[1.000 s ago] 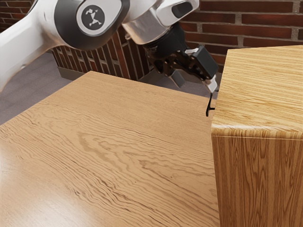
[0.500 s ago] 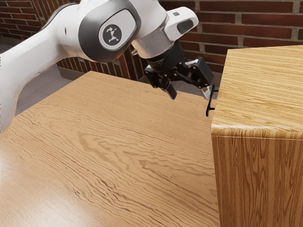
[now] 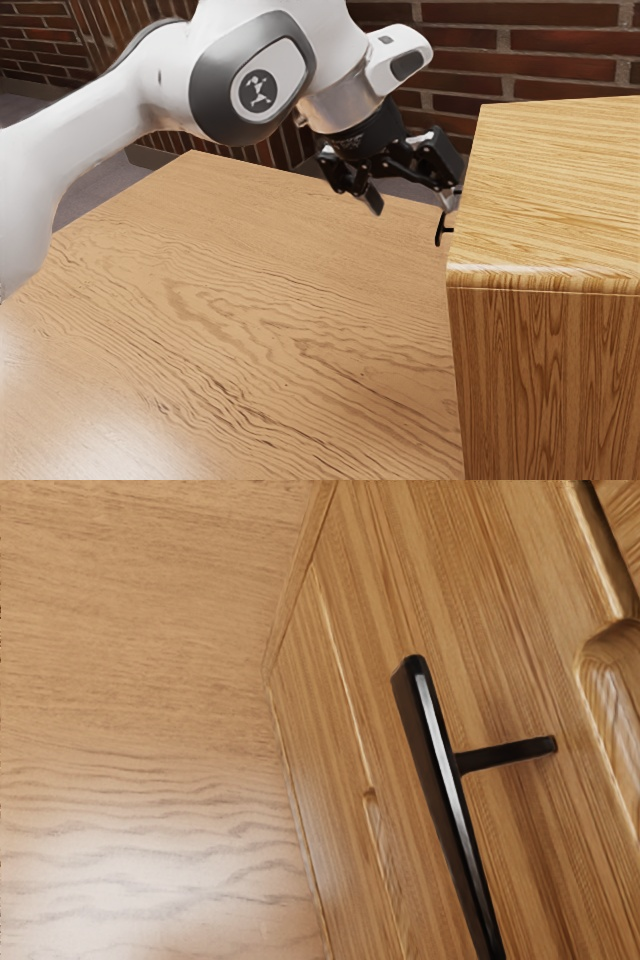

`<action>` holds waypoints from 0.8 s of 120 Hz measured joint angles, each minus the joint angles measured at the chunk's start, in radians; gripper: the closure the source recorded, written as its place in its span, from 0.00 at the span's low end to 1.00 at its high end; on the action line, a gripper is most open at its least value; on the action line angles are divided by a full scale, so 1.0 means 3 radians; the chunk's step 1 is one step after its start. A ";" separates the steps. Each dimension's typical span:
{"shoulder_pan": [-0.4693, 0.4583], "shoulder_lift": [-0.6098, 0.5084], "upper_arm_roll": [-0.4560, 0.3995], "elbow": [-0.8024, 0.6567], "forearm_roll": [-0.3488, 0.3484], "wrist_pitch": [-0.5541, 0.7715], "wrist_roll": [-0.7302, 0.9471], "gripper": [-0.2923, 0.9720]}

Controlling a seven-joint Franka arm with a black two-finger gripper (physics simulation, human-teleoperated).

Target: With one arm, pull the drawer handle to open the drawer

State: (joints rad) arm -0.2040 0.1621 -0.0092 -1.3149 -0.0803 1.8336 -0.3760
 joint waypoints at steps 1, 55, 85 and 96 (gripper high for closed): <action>0.0000 0.0003 0.0000 -0.0001 0.0003 0.0005 -0.0003 0.23; 0.0000 0.0003 0.0024 -0.0094 0.0047 0.0081 -0.0096 0.23; 0.0006 -0.0109 0.0068 -0.0253 0.0060 0.0103 -0.0124 0.23; 0.0012 -0.0166 0.0094 -0.0312 0.0062 0.0108 -0.0132 0.23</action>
State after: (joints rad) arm -0.2003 0.1122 0.0190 -1.4086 -0.0617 1.8661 -0.4155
